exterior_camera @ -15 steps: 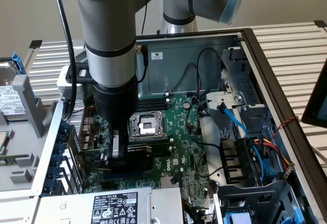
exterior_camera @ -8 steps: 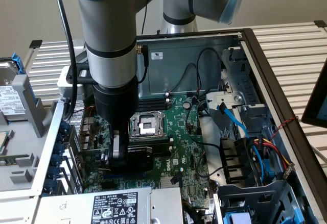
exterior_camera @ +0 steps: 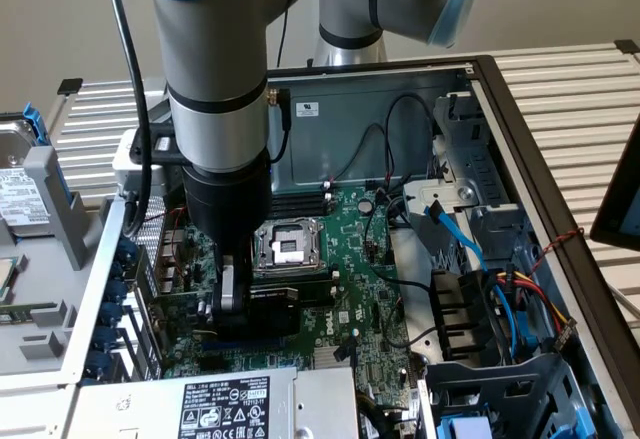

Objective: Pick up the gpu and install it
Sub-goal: 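Insert the gpu into the slot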

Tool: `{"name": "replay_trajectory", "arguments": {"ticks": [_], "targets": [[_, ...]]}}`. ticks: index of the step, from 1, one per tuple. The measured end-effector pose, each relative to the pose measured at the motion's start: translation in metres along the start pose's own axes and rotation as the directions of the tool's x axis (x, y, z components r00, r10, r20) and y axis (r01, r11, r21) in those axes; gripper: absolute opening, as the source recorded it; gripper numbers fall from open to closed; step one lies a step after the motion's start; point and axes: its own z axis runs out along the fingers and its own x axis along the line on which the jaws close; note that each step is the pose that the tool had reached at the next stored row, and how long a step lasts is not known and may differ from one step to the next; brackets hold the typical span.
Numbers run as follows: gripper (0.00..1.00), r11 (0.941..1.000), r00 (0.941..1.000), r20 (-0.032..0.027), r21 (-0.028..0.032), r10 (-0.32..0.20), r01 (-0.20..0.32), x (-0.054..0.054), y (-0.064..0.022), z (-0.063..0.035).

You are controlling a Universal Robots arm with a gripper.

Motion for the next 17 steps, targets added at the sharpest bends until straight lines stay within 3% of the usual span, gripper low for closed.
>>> {"name": "replay_trajectory", "arguments": {"ticks": [17], "targets": [[0.27, 1.0, 1.0, -0.0002, 0.0, 0.0, 0.0, 0.0, 0.0, 0.0001]]}}
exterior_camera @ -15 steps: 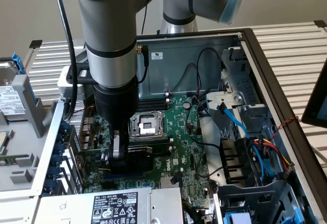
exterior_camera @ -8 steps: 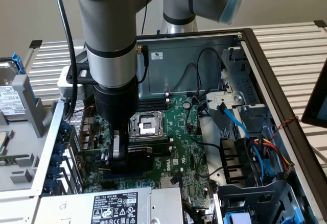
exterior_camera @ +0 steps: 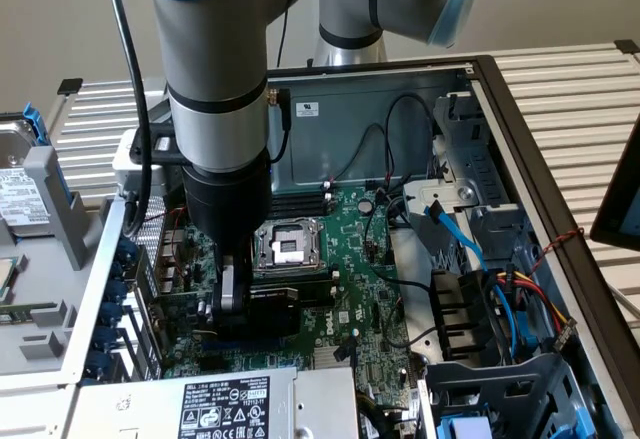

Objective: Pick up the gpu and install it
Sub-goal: 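Insert the gpu into the slot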

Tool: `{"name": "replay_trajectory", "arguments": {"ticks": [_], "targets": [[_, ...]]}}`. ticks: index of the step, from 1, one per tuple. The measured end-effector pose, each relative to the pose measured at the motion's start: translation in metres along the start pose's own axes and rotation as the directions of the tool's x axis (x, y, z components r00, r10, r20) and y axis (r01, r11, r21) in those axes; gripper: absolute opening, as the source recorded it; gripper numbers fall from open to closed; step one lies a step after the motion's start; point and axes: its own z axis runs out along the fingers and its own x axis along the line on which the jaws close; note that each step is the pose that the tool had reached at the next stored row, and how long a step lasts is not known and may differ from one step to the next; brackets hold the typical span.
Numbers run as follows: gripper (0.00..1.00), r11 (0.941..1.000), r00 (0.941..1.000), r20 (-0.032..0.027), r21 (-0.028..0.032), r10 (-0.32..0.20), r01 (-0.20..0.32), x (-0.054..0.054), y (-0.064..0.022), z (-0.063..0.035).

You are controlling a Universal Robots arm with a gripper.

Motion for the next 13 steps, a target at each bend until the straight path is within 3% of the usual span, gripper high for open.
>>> {"name": "replay_trajectory", "arguments": {"ticks": [13], "targets": [[0.27, 1.0, 1.0, 0.0011, -0.0002, 0.001, -0.001, 0.0, 0.0001, 0.0008]]}}
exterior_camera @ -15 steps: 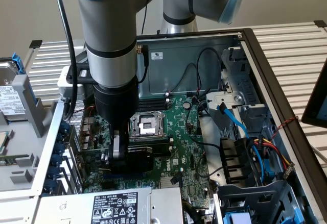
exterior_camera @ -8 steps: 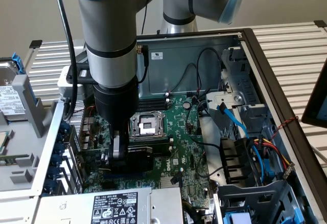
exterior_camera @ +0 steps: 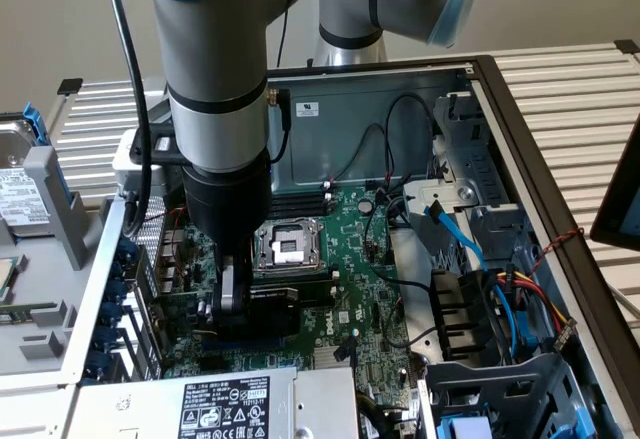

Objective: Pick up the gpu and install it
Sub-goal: 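Insert the gpu into the slot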

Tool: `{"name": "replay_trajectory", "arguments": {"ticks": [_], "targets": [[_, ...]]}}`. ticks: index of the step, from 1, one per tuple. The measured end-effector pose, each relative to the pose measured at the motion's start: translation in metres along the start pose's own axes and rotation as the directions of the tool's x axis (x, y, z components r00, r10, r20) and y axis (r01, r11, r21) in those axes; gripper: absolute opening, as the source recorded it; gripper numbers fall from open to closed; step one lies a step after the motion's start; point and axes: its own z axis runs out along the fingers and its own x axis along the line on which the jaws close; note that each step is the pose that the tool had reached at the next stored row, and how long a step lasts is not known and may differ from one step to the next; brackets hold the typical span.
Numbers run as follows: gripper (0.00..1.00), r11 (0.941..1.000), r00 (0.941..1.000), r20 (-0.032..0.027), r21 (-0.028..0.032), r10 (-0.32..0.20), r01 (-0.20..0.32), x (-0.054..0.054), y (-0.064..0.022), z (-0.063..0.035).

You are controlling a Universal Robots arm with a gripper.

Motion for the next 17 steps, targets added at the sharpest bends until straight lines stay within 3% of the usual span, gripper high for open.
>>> {"name": "replay_trajectory", "arguments": {"ticks": [17], "targets": [[0.27, 1.0, 1.0, 0.0005, 0.0011, 0.0, 0.0, -0.0003, 0.0002, 0.001]]}}
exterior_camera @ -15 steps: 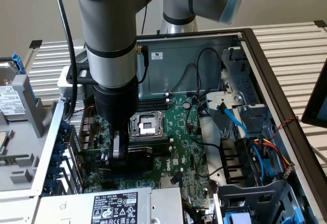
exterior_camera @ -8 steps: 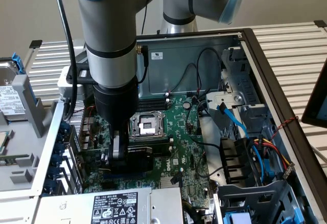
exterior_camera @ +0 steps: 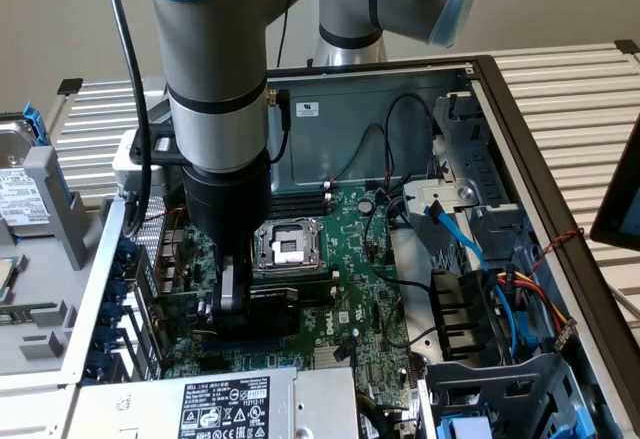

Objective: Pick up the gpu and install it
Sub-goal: 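Insert the gpu into the slot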

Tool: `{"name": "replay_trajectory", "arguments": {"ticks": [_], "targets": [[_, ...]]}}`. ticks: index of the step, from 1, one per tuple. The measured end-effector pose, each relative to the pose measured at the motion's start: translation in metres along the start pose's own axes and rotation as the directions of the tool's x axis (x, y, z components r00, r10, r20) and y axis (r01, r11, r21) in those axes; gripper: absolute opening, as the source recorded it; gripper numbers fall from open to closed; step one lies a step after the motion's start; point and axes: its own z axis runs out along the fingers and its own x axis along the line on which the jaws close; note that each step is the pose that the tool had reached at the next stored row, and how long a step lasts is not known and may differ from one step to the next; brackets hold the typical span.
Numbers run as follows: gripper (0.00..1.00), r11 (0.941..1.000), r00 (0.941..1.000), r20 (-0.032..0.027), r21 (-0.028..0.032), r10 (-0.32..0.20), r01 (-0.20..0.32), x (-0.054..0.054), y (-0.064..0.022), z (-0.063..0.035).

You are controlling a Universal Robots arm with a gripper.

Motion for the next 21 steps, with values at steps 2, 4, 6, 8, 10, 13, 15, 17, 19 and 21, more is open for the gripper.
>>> {"name": "replay_trajectory", "arguments": {"ticks": [2, 4, 6, 8, 10, 13, 15, 17, 19, 21], "targets": [[0.27, 1.0, 1.0, 0.0003, -0.0001, 0.0, 0.0, 0.0, 0.0, 0.0], [0.27, 1.0, 1.0, 0.0008, -0.0003, 0.001, -0.001, 0.0, -0.0002, 0.0], [0.27, 1.0, 1.0, 0.0016, -0.0002, 0.002, -0.002, 0.0, -0.0002, 0.0], [0.27, 1.0, 1.0, 0.0025, -0.0004, 0.004, -0.004, 0.0, -0.0002, -0.0001], [0.27, 1.0, 1.0, 0.003, -0.0002, 0.006, -0.005, 0.0, -0.0002, 0.0], [0.27, 1.0, 1.0, 0.003, -0.0003, 0.006, -0.006, 0.0, -0.0002, 0.0], [0.27, 1.0, 1.0, 0.0029, -0.0004, 0.006, -0.006, 0.0001, -0.0002, 0.0003], [0.27, 1.0, 1.0, 0.0029, -0.0002, 0.006, -0.006, 0.0001, 0.0, 0.0006], [0.27, 1.0, 1.0, 0.0033, -0.0001, 0.006, -0.006, 0.0, 0.0008, 0.0009], [0.27, 1.0, 1.0, 0.0052, 0.001, 0.006, -0.006, -0.0001, 0.0017, 0.0023]]}}
